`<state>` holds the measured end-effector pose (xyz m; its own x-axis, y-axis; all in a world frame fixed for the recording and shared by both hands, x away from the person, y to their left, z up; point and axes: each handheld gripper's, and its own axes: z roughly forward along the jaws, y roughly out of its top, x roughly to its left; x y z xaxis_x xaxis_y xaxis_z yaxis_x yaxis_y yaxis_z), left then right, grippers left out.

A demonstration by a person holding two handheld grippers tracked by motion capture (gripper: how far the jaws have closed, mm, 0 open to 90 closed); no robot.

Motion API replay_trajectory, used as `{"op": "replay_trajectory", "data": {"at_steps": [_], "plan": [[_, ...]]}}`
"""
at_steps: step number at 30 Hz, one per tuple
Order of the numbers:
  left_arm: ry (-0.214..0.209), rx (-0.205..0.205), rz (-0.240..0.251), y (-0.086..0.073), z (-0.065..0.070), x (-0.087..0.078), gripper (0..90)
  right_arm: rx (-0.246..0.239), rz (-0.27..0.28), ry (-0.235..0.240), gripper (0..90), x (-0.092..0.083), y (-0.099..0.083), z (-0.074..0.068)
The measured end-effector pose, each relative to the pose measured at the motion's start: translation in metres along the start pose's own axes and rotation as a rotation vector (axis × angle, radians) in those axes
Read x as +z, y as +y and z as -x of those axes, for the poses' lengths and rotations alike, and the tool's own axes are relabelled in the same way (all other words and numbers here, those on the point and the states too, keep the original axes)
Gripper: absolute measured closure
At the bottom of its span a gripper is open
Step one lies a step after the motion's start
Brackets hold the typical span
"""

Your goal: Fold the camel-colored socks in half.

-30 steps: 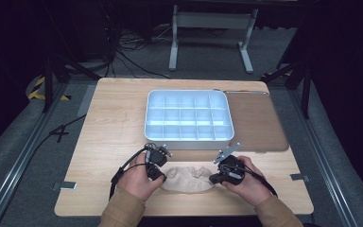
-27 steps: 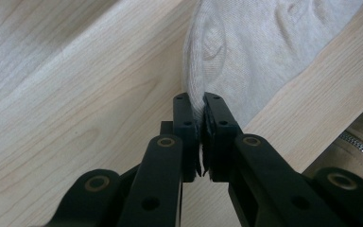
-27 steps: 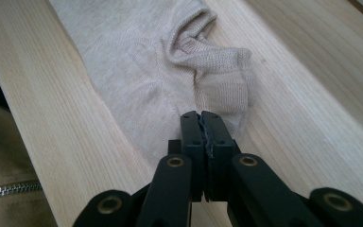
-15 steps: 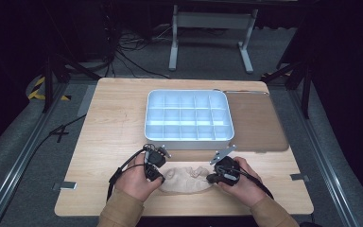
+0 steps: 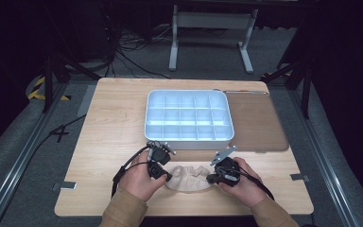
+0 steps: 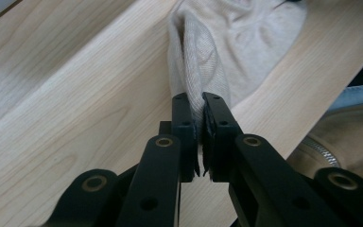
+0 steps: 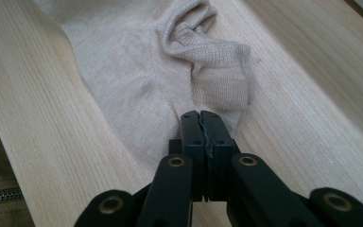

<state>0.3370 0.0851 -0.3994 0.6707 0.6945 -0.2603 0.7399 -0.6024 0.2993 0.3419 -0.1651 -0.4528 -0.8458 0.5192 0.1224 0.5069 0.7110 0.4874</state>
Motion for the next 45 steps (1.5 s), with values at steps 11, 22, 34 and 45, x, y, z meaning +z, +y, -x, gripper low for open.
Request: {"op": "replay_trajectory", "data": {"at_steps": [11,22,34,45], "plan": [[-0.055,0.047,0.024,0.018,0.013,-0.002,84.6,0.017,0.0,0.02,90.0,0.0,0.0,0.003],[-0.084,0.096,0.042,0.04,0.029,0.008,84.7,0.028,0.035,0.032,90.0,0.0,-0.005,0.004],[-0.097,0.112,0.062,0.055,0.033,0.028,84.8,0.026,0.059,0.014,90.0,0.0,-0.009,0.002],[-0.108,0.139,0.048,0.066,0.037,0.049,84.8,0.03,0.108,0.009,90.0,0.0,-0.016,0.001]]}}
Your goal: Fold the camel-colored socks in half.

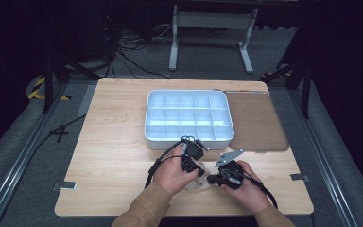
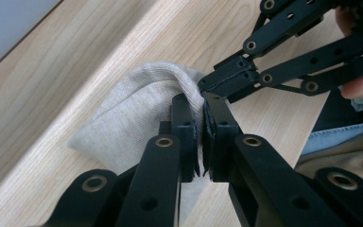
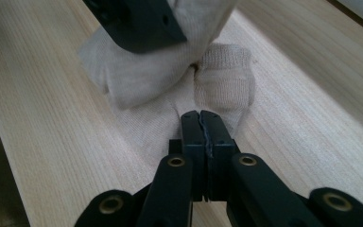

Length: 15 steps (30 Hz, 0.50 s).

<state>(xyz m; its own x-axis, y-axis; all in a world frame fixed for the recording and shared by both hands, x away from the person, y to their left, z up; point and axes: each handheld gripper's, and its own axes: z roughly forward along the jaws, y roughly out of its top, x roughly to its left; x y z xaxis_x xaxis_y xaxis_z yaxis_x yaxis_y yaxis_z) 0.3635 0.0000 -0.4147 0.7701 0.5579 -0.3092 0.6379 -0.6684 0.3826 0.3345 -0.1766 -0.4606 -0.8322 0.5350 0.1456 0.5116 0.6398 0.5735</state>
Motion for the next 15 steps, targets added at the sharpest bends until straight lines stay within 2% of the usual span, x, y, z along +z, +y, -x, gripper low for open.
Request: {"op": "replay_trajectory", "data": {"at_steps": [9,12,13,15], "plan": [[-0.009,0.012,-0.002,0.002,0.001,0.011,84.7,0.0,0.011,-0.005,90.0,0.0,-0.002,0.0],[-0.014,0.019,0.014,0.001,0.001,0.012,84.0,-0.009,0.009,-0.013,89.6,0.0,-0.001,-0.002],[-0.018,0.021,0.014,0.001,0.001,0.012,82.6,-0.011,0.009,-0.014,89.5,0.0,-0.001,-0.002],[-0.031,0.021,0.026,0.0,0.0,0.011,73.0,-0.013,0.01,-0.013,88.7,0.0,-0.001,-0.002]]}}
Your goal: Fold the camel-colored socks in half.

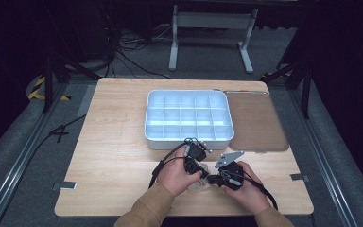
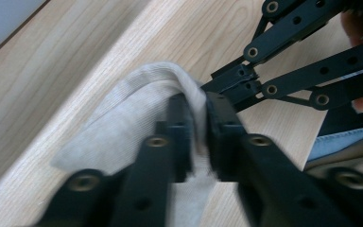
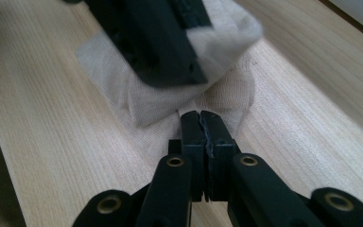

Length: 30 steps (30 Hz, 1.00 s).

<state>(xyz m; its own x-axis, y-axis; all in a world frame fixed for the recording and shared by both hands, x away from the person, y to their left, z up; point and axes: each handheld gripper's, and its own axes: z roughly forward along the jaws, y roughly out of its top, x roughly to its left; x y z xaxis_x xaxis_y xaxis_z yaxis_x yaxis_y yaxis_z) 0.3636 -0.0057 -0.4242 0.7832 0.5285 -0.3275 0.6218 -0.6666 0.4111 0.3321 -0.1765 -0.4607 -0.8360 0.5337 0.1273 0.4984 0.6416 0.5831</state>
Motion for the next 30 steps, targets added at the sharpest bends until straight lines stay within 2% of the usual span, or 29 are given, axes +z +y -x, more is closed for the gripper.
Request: {"op": "replay_trajectory", "data": {"at_steps": [3,5,7,11,15,19,22,25,28,30], "plan": [[-0.019,-0.009,0.017,-0.001,0.0,-0.006,65.5,0.003,0.007,0.007,81.5,-0.001,0.0,0.0],[-0.024,-0.009,0.04,-0.004,0.001,-0.015,62.5,-0.003,0.012,0.013,78.8,-0.003,0.001,0.001],[-0.03,-0.018,0.085,-0.007,0.001,-0.026,61.8,-0.002,0.033,0.014,78.8,-0.008,0.002,0.002],[-0.001,-0.021,0.123,-0.016,0.001,-0.046,61.6,0.008,0.051,0.001,80.4,-0.024,0.007,0.004],[0.035,-0.034,0.127,-0.026,-0.001,-0.059,61.6,0.008,0.071,-0.035,84.8,-0.037,0.014,0.002],[0.067,-0.055,0.124,-0.036,-0.004,-0.066,62.3,-0.014,0.111,-0.022,85.4,-0.046,0.024,-0.006],[0.083,-0.069,0.12,-0.043,-0.006,-0.068,62.9,-0.03,0.128,-0.008,85.3,-0.046,0.031,-0.011],[0.098,-0.078,0.122,-0.049,-0.01,-0.07,64.8,-0.061,0.149,0.009,84.5,-0.038,0.04,-0.019],[0.105,-0.097,0.117,-0.053,-0.012,-0.07,66.0,-0.074,0.138,0.01,83.4,-0.028,0.043,-0.021],[0.115,-0.094,0.115,-0.054,-0.013,-0.069,67.3,-0.075,0.12,0.009,83.2,-0.021,0.043,-0.02]]}}
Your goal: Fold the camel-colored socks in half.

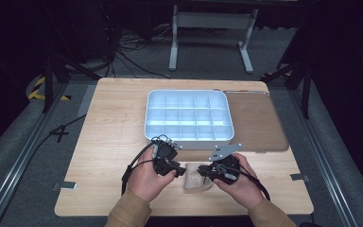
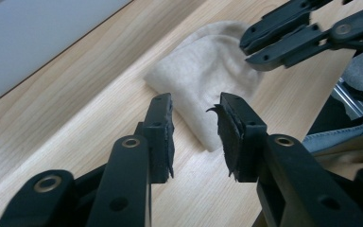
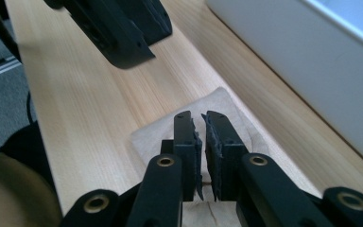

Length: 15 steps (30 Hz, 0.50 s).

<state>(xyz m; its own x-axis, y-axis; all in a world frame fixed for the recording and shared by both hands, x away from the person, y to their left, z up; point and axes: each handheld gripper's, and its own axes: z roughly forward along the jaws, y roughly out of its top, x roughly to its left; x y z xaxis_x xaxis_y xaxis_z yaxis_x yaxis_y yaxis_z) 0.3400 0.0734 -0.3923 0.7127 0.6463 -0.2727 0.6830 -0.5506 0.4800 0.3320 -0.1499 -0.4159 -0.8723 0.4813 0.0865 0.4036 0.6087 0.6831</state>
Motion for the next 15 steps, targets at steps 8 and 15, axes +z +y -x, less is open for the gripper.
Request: {"op": "replay_trajectory", "data": {"at_steps": [8,15], "plan": [[0.051,0.111,0.038,0.004,0.004,0.016,72.4,0.014,-0.038,-0.012,83.2,0.008,-0.007,0.006],[0.06,0.216,0.071,0.01,0.007,0.035,76.2,0.024,-0.056,-0.014,82.6,0.008,-0.015,0.008]]}}
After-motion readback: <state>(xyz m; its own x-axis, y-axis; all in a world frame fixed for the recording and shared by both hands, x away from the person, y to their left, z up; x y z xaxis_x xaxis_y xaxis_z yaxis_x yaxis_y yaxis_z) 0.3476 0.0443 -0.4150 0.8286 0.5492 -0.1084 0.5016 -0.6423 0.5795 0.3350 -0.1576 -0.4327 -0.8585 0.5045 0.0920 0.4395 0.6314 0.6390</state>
